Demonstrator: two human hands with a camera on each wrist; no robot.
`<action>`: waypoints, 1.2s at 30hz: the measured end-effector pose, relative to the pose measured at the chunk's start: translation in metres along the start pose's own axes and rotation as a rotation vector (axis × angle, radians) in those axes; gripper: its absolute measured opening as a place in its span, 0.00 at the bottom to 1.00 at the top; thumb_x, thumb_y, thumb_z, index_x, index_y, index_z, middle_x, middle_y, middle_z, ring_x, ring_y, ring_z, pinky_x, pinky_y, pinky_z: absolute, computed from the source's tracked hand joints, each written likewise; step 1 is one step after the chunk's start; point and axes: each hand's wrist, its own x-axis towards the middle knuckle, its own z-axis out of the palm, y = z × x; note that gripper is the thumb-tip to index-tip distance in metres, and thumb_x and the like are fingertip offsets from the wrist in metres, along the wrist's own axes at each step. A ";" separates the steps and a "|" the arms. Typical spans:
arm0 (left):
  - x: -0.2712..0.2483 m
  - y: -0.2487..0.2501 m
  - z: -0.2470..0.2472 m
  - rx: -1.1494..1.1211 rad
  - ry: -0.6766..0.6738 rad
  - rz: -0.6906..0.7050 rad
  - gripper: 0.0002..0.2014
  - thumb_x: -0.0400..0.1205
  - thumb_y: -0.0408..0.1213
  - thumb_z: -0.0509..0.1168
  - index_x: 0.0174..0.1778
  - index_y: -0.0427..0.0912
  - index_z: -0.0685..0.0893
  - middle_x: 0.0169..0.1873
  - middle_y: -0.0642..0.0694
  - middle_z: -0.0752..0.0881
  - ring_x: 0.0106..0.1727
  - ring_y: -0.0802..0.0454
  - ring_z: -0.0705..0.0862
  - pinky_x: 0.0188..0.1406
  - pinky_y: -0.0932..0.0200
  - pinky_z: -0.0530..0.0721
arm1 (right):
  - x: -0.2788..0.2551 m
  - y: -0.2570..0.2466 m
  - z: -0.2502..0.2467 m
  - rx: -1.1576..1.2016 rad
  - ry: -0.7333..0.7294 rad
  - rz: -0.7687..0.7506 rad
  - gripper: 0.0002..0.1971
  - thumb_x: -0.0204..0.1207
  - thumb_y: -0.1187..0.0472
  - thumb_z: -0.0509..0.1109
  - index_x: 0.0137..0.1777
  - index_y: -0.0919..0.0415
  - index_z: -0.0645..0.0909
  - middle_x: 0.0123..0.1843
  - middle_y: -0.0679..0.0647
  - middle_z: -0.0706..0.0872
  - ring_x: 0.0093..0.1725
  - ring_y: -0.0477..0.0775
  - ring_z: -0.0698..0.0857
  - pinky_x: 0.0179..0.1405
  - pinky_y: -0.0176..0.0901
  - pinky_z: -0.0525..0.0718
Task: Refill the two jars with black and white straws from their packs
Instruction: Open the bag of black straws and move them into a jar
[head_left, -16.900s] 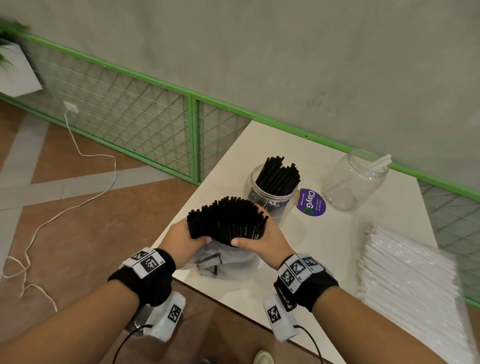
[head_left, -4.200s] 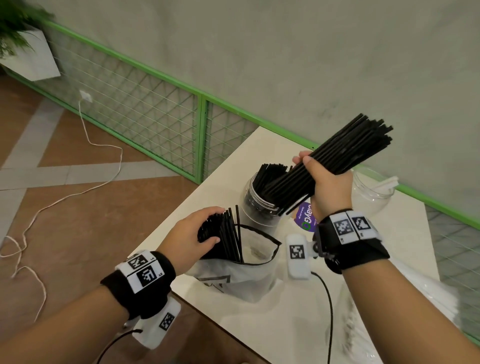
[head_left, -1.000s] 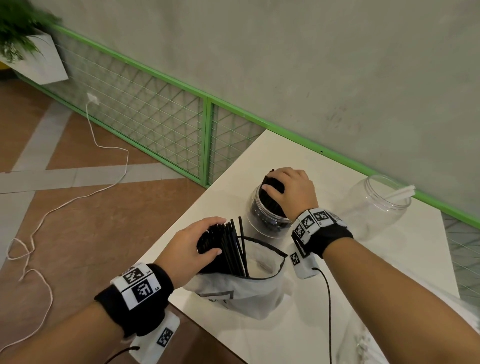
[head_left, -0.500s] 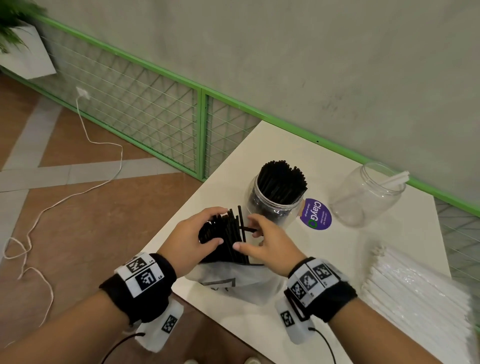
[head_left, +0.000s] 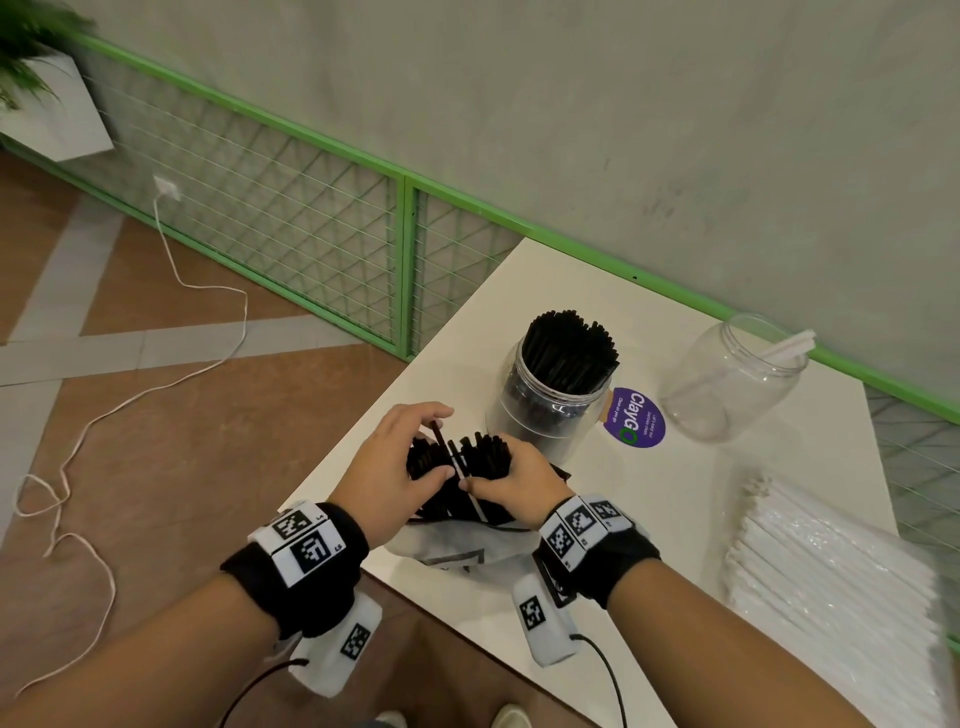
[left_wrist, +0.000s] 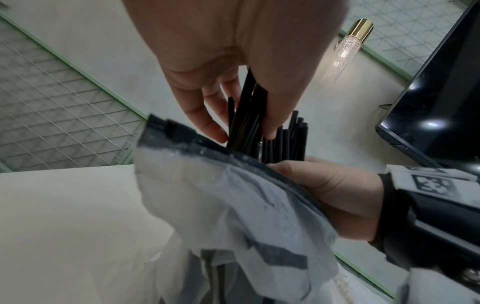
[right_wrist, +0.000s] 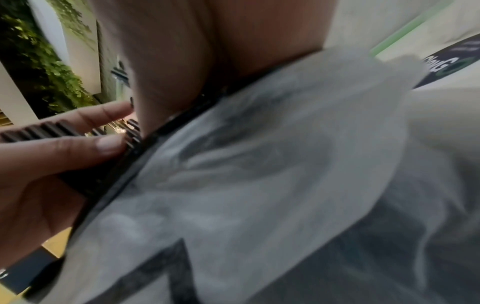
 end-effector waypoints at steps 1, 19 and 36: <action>-0.001 0.000 0.000 -0.004 0.005 -0.012 0.26 0.74 0.33 0.73 0.62 0.61 0.74 0.53 0.58 0.79 0.55 0.65 0.78 0.53 0.79 0.70 | -0.002 0.001 -0.001 0.033 0.017 -0.028 0.13 0.68 0.62 0.79 0.50 0.62 0.82 0.43 0.57 0.88 0.45 0.52 0.85 0.53 0.53 0.84; 0.001 0.008 0.004 0.050 0.046 0.067 0.17 0.75 0.30 0.71 0.54 0.56 0.81 0.44 0.60 0.81 0.50 0.64 0.79 0.51 0.77 0.72 | -0.035 0.047 -0.010 0.293 0.291 0.084 0.04 0.69 0.63 0.79 0.41 0.59 0.87 0.39 0.51 0.90 0.43 0.48 0.88 0.47 0.41 0.82; 0.005 0.012 0.006 0.053 0.031 0.061 0.20 0.75 0.29 0.71 0.52 0.61 0.80 0.44 0.59 0.81 0.49 0.61 0.81 0.53 0.63 0.79 | 0.005 -0.084 -0.128 0.664 0.583 -0.266 0.05 0.75 0.69 0.72 0.48 0.72 0.82 0.44 0.62 0.90 0.47 0.63 0.91 0.49 0.51 0.88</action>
